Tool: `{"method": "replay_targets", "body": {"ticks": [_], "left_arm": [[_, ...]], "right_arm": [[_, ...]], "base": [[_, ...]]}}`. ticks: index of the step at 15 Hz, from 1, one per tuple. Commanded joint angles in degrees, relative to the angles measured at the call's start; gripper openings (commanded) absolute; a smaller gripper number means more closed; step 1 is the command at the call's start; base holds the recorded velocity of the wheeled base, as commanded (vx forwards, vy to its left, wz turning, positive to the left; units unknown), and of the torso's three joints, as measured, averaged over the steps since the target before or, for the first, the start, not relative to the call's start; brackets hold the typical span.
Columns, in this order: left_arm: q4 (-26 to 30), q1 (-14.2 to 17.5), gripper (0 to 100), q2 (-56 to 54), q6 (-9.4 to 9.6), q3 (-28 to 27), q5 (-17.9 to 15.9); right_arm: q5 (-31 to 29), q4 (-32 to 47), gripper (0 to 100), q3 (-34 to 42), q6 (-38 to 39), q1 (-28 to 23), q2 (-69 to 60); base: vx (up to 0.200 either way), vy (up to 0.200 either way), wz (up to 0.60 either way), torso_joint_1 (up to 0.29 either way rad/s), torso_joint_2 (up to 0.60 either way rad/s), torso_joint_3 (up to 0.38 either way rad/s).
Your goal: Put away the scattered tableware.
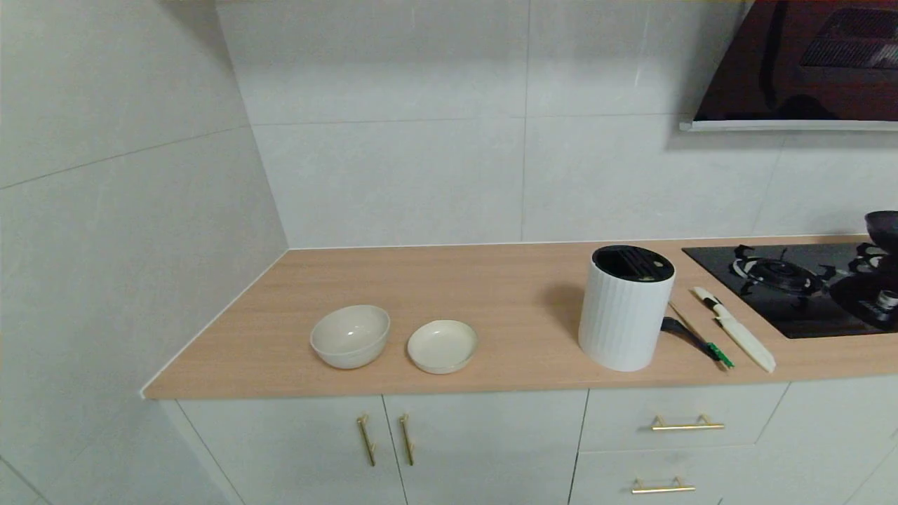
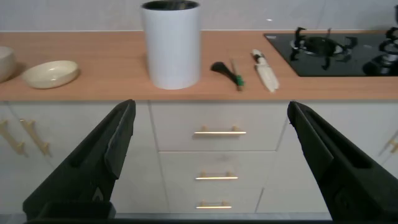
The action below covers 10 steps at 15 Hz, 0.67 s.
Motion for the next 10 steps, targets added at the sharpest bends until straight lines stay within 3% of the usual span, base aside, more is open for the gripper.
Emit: {"method": "replay_targets", "body": {"ticks": [1,10], "left_arm": [[-0.01,0.01,100,0.02,-0.01,0.00,0.04],[-0.01,0.01,100,0.02,-0.01,0.00,0.04]], "right_arm": [[0.02,-0.01,100,0.00,-0.04,-0.02,0.00],[-0.07,-0.01,100,0.00,0.05,-0.02,0.00]], "base": [[0.000,0.200,0.00,0.002,0.00,-0.002],[0.000,0.200,0.00,0.000,0.00,0.002]]}}
